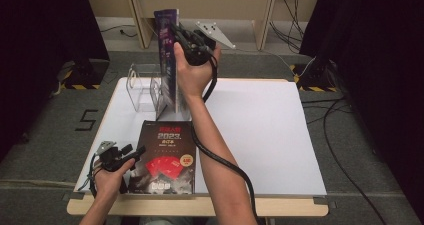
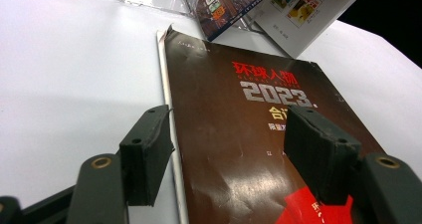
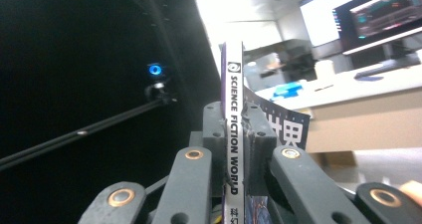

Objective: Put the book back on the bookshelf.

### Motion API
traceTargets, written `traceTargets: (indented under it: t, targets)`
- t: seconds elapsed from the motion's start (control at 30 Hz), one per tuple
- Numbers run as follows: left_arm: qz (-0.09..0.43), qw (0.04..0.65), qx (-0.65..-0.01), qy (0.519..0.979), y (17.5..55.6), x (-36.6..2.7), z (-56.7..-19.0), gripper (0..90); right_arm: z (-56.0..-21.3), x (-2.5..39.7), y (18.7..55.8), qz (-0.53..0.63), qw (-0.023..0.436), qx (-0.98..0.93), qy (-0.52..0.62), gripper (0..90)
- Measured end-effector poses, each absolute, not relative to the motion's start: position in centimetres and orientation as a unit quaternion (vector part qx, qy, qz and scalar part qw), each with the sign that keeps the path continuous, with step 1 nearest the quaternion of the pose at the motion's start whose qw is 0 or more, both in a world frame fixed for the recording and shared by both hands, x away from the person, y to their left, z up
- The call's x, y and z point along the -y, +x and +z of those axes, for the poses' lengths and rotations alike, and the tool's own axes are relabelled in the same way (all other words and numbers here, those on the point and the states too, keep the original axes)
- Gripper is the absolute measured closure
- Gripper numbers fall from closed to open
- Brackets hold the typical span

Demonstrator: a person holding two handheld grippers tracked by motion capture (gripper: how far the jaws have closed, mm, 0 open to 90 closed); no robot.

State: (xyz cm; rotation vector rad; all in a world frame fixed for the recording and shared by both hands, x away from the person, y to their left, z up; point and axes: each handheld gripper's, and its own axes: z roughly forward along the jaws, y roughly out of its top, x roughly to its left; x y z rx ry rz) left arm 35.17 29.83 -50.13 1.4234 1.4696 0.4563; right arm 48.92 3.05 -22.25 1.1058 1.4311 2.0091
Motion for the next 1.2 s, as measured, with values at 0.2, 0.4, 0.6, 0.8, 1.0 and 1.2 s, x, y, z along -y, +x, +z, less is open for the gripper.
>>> traceTargets:
  t: [0.2, 0.4, 0.6, 0.8, 1.0, 1.2]
  targets:
    - [0.191, 0.500, -0.604, 0.590, 35.2, -29.6, -50.0, 34.6, -23.7, -3.0, 49.6, 0.705, 0.239, -0.524, 0.414, 83.0]
    - [0.204, 0.508, -0.581, 0.603, 35.1, -28.8, -48.9, 34.5, -24.9, -3.2, 49.3, 0.686, 0.262, -0.535, 0.417, 83.0]
    - [0.202, 0.503, -0.580, 0.608, 35.1, -28.5, -49.2, 34.5, -26.3, -3.5, 49.1, 0.675, 0.258, -0.545, 0.426, 83.0]
    - [0.203, 0.503, -0.583, 0.604, 35.1, -28.7, -49.2, 34.5, -27.6, -4.2, 48.5, 0.669, 0.261, -0.554, 0.422, 82.9]
    - [0.204, 0.502, -0.584, 0.604, 35.1, -28.8, -49.3, 34.5, -29.2, -5.2, 46.8, 0.662, 0.261, -0.570, 0.412, 82.9]
    - [0.206, 0.502, -0.584, 0.603, 35.0, -28.9, -49.2, 34.4, -30.5, -6.0, 45.7, 0.650, 0.266, -0.590, 0.397, 82.9]
